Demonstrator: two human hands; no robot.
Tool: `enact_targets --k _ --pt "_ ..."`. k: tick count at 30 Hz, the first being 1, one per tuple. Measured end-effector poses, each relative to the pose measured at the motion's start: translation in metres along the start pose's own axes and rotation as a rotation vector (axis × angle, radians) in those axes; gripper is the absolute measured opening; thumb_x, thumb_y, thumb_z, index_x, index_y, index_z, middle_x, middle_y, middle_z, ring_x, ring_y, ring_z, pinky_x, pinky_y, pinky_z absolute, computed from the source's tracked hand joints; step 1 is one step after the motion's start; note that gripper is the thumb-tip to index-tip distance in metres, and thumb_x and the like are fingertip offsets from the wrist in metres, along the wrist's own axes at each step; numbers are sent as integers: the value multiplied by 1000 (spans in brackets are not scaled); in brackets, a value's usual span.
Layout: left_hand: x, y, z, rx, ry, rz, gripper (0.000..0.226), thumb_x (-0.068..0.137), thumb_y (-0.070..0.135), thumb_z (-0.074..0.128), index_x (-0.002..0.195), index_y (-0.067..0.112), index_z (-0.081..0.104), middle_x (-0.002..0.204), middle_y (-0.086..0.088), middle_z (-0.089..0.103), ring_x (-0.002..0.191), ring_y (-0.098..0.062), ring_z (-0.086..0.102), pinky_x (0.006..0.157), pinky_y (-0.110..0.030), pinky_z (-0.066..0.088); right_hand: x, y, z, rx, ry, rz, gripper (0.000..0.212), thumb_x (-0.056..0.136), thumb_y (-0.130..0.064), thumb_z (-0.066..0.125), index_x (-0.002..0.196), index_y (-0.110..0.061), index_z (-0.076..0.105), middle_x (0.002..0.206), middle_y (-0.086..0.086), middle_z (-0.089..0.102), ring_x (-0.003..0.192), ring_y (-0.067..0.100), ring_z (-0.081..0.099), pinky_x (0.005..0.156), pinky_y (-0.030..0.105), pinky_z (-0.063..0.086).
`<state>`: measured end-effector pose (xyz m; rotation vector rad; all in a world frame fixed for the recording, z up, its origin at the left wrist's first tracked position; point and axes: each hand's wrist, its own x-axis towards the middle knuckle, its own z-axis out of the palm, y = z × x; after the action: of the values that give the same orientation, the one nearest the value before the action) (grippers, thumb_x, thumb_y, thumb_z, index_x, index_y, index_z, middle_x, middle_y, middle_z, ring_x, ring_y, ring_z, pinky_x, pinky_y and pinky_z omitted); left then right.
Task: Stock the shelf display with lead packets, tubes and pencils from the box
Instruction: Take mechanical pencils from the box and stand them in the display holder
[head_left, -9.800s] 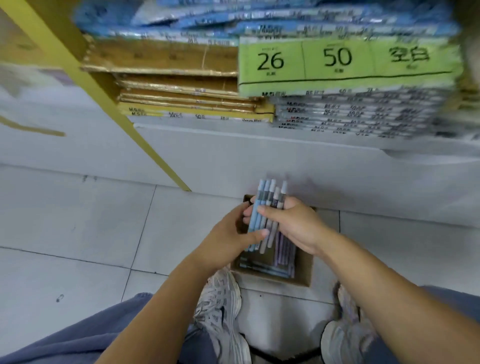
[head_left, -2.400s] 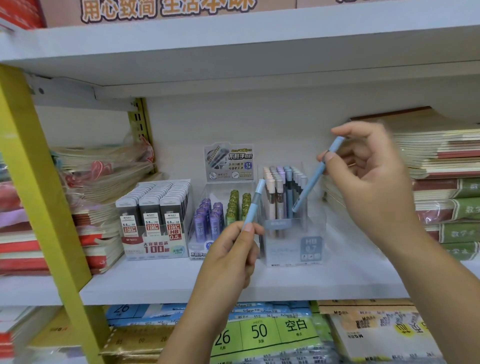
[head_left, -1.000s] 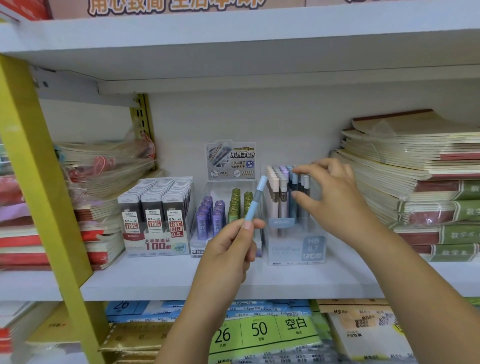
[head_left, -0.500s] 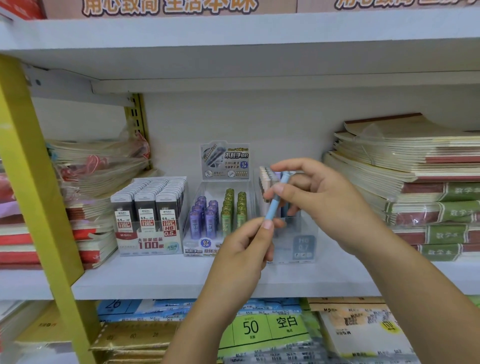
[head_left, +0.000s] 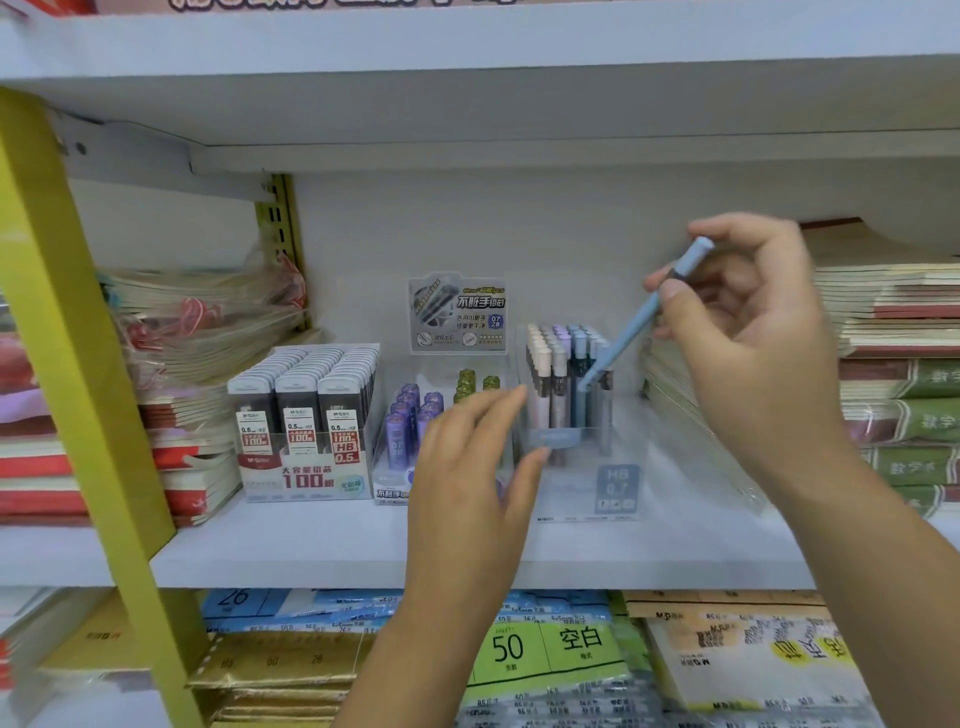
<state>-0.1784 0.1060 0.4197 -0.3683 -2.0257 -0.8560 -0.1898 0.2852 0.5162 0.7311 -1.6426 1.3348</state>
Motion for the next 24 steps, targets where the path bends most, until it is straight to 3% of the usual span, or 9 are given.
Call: enact_targets --k 3,5,10,15,18,24 --pt "-2 -5 6 77 -98 54 60 94 29 65 149 26 41 148 21 35 141 2 26 115 -9 9 -3 9 2 -120 -62 -25 34 92 -8 59 109 -36 50 97 -5 63 92 12 65 78 29 56" --pt "-4 -8 10 95 -132 74 63 96 31 62 152 28 34 155 20 27 147 1 18 118 -13 7 -6 15 7 -204 -100 -47 37 91 -8 61 111 -37 49 96 -6 65 90 12 65 78 30 55" --pt "-8 -17 18 109 -190 79 61 97 31 61 152 30 34 158 20 27 149 1 16 120 -26 18 -11 26 12 -366 -180 -67 37 90 -9 63 110 -36 48 91 -11 64 84 4 62 76 17 50" --pt "-10 -21 20 52 -176 70 67 92 24 69 151 30 38 157 20 32 147 4 20 119 -29 25 -13 35 13 -442 -229 -50 31 88 -8 66 113 -21 55 87 -8 62 79 6 60 73 16 48" --pt "-10 -21 21 46 -166 73 70 90 21 72 150 30 38 156 20 31 145 5 21 118 -29 27 -12 37 13 -471 -246 -32 32 87 -11 68 114 -23 54 84 -12 60 80 4 57 73 10 44" --pt "-11 -22 21 32 -159 76 73 88 20 74 151 30 39 156 20 31 144 6 23 118 -30 29 -15 42 17 -521 -193 -62 28 83 -19 72 107 -26 59 77 -13 57 72 8 54 66 20 46"
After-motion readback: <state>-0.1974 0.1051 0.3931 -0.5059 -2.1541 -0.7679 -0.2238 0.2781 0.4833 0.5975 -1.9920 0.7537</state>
